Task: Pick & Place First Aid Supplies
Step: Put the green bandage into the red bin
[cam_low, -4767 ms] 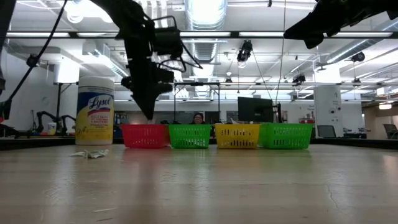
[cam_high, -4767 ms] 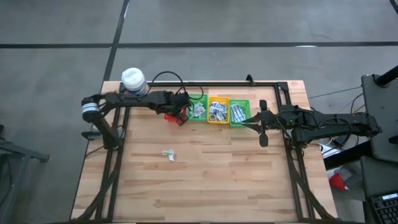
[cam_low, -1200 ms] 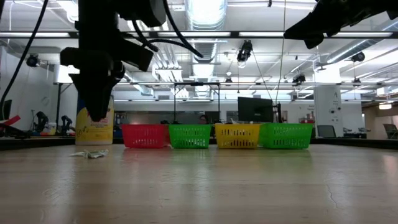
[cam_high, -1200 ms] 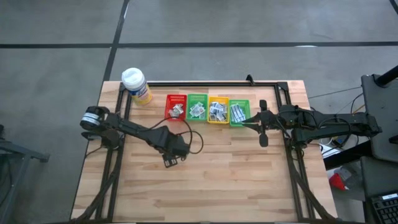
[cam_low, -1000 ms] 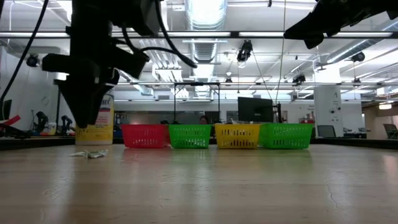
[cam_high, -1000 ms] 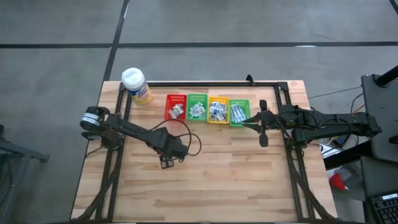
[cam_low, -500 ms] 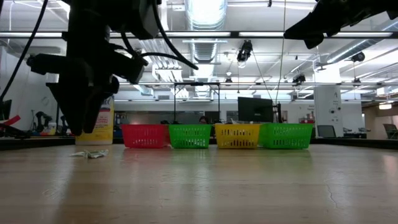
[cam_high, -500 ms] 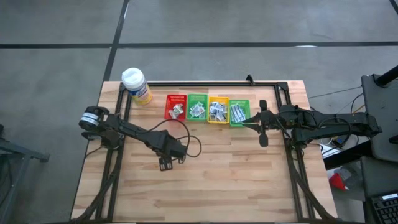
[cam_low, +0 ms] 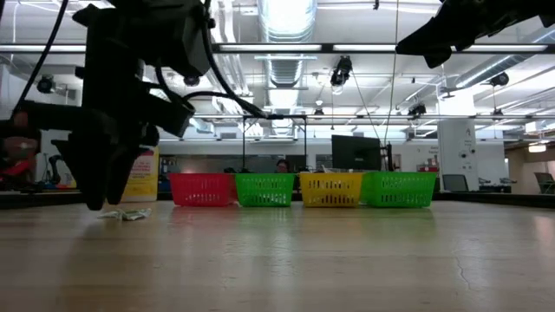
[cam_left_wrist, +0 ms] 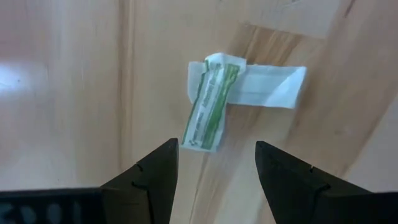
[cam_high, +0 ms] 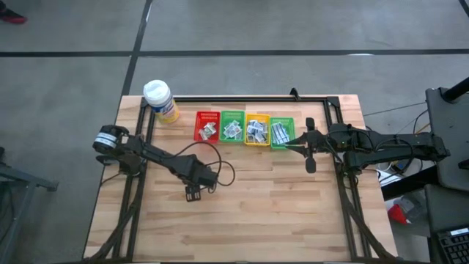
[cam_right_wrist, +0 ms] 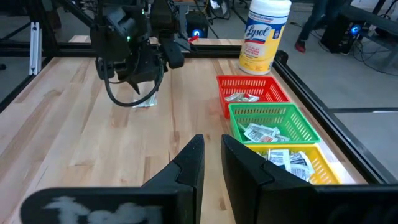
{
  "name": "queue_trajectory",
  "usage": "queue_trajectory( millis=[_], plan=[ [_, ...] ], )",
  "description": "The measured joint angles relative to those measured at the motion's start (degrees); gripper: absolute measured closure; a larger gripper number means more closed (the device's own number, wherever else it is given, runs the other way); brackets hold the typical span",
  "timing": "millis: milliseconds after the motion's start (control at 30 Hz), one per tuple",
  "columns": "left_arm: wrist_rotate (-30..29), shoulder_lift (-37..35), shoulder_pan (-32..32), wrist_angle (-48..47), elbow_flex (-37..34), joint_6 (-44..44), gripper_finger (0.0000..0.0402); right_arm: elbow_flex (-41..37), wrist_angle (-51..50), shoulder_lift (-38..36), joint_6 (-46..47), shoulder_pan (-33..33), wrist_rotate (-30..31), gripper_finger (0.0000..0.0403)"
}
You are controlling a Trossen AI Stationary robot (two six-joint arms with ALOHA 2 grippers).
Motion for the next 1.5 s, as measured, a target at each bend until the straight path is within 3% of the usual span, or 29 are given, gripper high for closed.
queue_trajectory(
  millis=[500, 1233, 1500],
  plan=[
    [-1.06, -0.33, 0.07, 7.23, -4.88, 0.64, 0.0204, 0.00, 0.01, 0.00, -0.04, 0.00, 0.00, 0.0351],
    [-0.09, -0.18, 0.10, 11.66, -7.98, 2.34, 0.0393, -0.01, 0.02, 0.00, 0.00, 0.00, 0.00, 0.0351],
    [-0.29, -4.24, 0.11, 10.07, -8.10, 0.71, 0.0401, -0.02, 0.00, 0.00, -0.06, 0.00, 0.00, 0.0351]
  ],
)
